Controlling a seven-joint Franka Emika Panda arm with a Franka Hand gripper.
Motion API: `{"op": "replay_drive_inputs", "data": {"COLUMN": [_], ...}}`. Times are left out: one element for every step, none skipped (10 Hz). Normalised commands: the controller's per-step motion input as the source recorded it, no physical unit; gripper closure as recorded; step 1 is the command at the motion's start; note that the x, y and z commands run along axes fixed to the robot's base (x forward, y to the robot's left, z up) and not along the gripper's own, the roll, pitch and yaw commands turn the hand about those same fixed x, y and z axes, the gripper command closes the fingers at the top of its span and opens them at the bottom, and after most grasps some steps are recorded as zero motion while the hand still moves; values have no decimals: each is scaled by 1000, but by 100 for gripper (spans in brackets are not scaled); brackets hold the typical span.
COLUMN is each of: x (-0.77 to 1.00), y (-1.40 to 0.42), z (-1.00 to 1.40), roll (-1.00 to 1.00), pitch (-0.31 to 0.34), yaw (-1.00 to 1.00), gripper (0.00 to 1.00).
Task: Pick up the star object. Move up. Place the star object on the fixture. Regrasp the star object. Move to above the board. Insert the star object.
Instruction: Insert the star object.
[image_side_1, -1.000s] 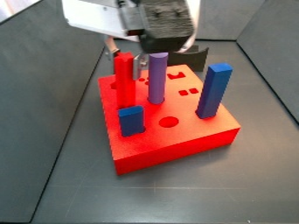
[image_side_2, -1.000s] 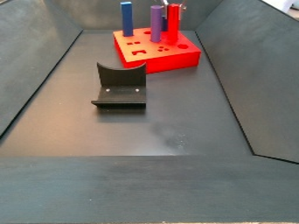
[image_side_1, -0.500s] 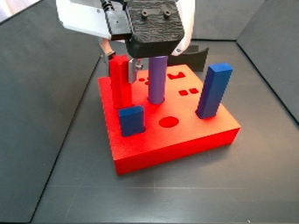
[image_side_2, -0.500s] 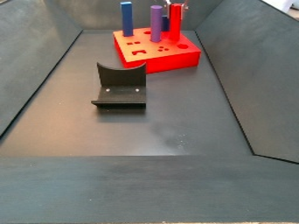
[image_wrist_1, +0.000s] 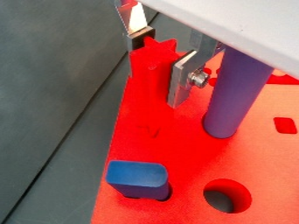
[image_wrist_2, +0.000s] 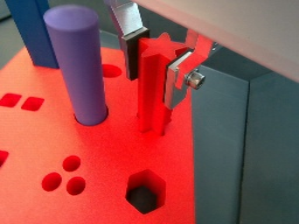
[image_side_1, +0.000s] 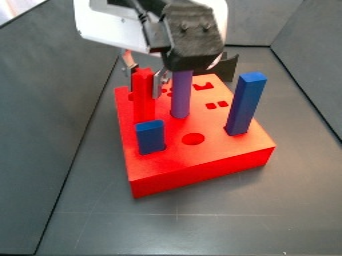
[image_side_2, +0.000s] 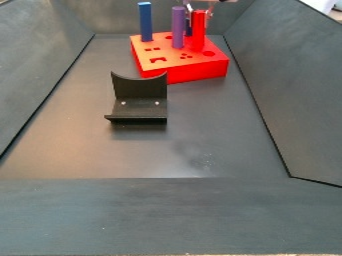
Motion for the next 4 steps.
{"op": "replay_drive_inputs", "data": {"x": [-331,-43,0,0], "y": [-34,0,0,0], "z": [-800,0,0,0], "roll": [191,0,0,0], "pitch": [-174,-36,11,0], "yaw": [0,0,0,0], "gripper": [100,100,100,100]}}
